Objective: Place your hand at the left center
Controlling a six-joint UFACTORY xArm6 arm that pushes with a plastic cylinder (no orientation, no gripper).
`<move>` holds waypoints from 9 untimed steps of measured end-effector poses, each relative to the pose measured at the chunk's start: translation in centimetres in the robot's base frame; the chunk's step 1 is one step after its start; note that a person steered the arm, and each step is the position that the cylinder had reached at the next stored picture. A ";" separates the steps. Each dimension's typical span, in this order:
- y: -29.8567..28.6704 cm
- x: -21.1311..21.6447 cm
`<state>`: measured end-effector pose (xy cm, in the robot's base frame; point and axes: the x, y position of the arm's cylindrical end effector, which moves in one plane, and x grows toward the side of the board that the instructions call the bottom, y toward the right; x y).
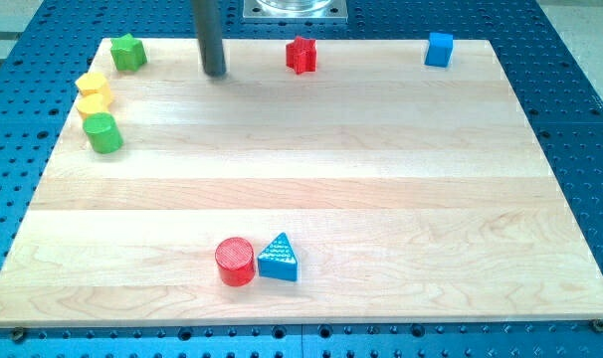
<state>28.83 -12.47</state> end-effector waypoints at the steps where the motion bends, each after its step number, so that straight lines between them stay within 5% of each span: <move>1: -0.7 3.8; 3: -14.0 20.5; 4: -18.0 20.7; 9: -16.9 16.3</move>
<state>45.15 -29.40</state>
